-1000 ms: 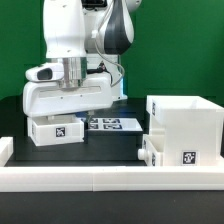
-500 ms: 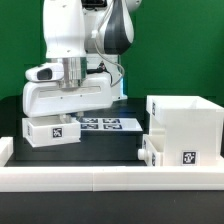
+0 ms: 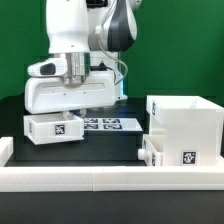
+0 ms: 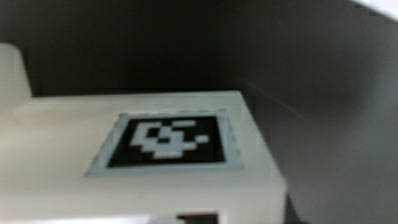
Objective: Assemble drawer
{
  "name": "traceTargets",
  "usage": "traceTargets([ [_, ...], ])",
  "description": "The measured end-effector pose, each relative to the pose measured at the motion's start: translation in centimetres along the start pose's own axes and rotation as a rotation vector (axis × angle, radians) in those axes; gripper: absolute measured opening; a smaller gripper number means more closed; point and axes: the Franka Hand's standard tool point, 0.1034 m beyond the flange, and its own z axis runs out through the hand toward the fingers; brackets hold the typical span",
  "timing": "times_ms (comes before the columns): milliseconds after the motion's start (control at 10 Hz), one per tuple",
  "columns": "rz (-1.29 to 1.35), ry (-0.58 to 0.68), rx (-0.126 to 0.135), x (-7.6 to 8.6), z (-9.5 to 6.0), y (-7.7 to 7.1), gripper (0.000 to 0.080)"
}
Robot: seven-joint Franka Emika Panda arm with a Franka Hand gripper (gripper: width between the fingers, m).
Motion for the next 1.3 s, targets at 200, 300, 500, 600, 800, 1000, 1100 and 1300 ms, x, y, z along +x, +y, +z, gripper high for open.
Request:
traceTargets([
  [200, -0.045, 0.019, 0.003, 3.4, -0.6, -1.5, 0.0041],
  [300, -0.056, 0.022, 0.003, 4.1, -0.8, -1.5, 0.0041],
  [500, -0.118, 0.02, 0.015, 7.0, -1.5, -2.2, 0.0041],
  [600, -0.168, 0.007, 0.028, 8.2, -1.9, -2.3, 0.0041],
  [800, -0.21, -0.003, 0.038, 9.0, -2.1, -2.0, 0.0041],
  [1000, -0.228, -0.006, 0.04, 8.8, -2.0, -2.0, 0.0041],
  [1100, -0.299, -0.005, 0.04, 8.7, -1.9, -1.9, 0.0041],
  [1300, -0.567, -0.014, 0.04, 9.4, -2.2, -1.1, 0.0041],
])
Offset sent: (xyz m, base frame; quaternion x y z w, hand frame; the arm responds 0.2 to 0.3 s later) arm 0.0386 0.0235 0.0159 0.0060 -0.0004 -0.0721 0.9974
